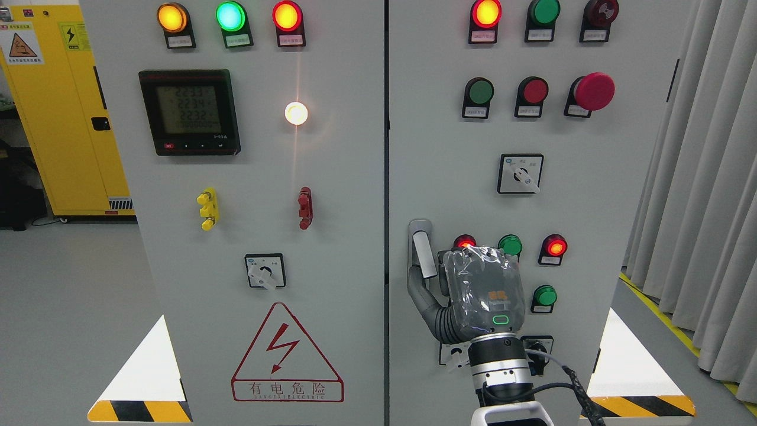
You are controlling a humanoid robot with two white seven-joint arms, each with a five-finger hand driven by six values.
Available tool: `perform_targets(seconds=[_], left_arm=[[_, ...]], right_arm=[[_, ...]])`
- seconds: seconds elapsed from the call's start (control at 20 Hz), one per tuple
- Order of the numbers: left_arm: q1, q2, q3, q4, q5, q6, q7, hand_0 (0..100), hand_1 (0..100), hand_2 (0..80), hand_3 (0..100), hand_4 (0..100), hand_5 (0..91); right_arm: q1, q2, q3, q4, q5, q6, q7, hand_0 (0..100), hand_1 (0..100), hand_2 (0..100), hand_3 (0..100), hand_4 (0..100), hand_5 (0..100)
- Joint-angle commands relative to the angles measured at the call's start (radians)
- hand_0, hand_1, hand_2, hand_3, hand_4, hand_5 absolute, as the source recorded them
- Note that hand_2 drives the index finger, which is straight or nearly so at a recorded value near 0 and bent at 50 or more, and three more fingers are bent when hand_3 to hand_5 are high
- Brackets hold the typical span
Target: Release door handle
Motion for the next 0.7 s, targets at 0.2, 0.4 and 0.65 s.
perform_targets(seconds=[0.2, 0.4, 0.65], left_arm=[[0.0, 0.0, -0.001, 0.0, 0.0, -0.004, 0.0, 12, 56, 0.0, 0, 0, 0.0], [0.0, 0.0, 0.0, 0.0, 0.0, -0.004, 0.0, 12, 56, 0.0, 0, 0, 0.0], [0.0, 0.0, 0.0, 0.0, 0.0, -0.004, 0.0, 12, 56, 0.0, 0, 0, 0.0]], right_arm=[[0.002, 0.0, -0.004, -0.004, 0.001, 0.001, -0.003, 61, 41, 95, 100, 100, 100], [0.002, 0.0, -0.004, -0.005, 0.001, 0.001, -0.003, 62, 42, 95, 100, 100, 100], [0.002, 0.0, -0.007, -0.007, 0.001, 0.001, -0.004, 62, 42, 95, 100, 100, 100]])
